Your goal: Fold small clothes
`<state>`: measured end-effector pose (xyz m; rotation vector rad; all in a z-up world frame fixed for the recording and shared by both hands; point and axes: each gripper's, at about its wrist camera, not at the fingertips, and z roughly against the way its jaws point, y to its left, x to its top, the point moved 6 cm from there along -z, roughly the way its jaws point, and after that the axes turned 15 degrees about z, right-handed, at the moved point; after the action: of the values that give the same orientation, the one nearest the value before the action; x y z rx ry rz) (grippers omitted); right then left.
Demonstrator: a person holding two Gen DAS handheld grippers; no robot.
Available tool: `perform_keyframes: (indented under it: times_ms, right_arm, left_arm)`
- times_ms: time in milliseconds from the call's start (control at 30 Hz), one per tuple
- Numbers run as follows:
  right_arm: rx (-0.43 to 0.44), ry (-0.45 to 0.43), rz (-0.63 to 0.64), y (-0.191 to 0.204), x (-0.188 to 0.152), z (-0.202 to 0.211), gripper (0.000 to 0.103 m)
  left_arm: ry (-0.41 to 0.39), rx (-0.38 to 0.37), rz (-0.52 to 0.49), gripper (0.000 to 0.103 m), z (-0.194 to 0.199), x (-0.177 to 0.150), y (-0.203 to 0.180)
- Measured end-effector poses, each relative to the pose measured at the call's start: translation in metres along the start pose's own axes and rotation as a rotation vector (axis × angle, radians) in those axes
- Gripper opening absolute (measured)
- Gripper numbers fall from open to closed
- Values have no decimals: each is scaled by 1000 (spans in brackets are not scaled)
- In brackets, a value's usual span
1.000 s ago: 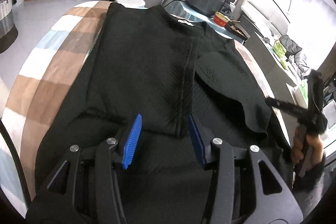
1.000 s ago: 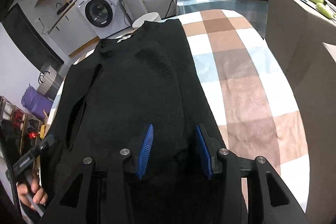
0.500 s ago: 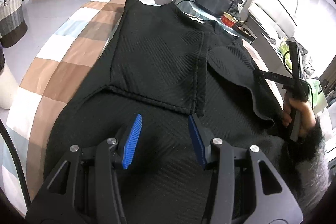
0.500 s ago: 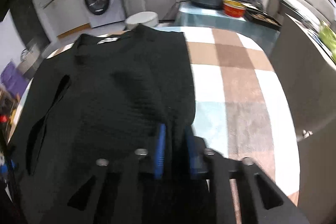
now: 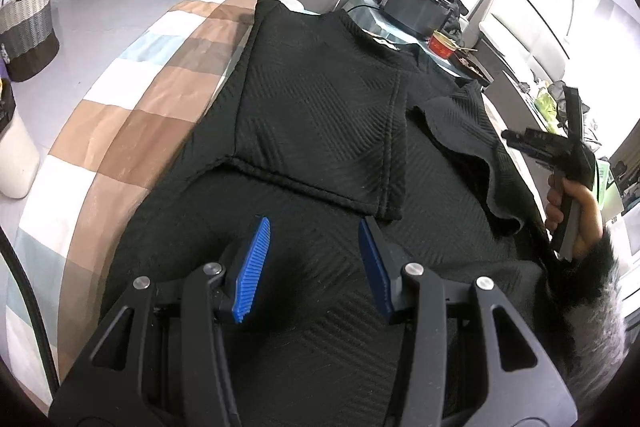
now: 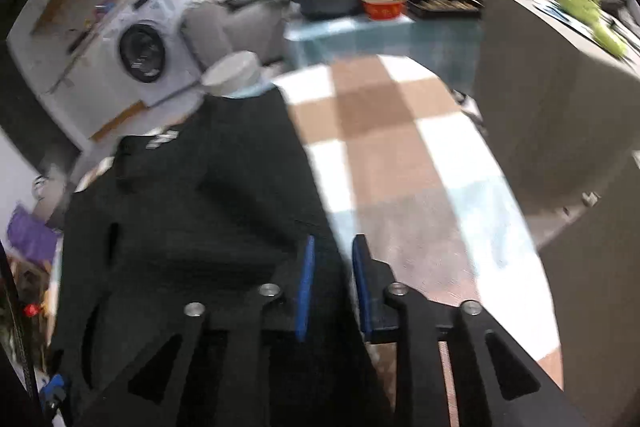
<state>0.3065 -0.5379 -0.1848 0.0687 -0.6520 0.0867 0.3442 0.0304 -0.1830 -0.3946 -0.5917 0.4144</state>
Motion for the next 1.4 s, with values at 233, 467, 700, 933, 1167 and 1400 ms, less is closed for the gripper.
perform_keyframes:
  times_ms: [233,467,700,933,1167,1400]
  right_arm:
    - [-6,10,97,26,25,-35,33]
    - [-107,-32,140,14,34,-38,2]
    - [-92,-26,-36,-22,31,-12,14]
    - [9,-45,45,5,-12,43,39]
    - [37,42,143,25,-94,84,45]
    - [77,-10,57,18,-171,161,56]
  left_arm:
    - [-3,7,-3,43,0,-1,0]
    - [-2,7,9,43,-3,0,3]
    - [-13,-5,9,43,4,-2,3]
    - [-40,-3,2,43,22,-7,7]
    - [-65,34,-3,49,56,-24,26]
    - [-101,136,13,70,105,-61,79]
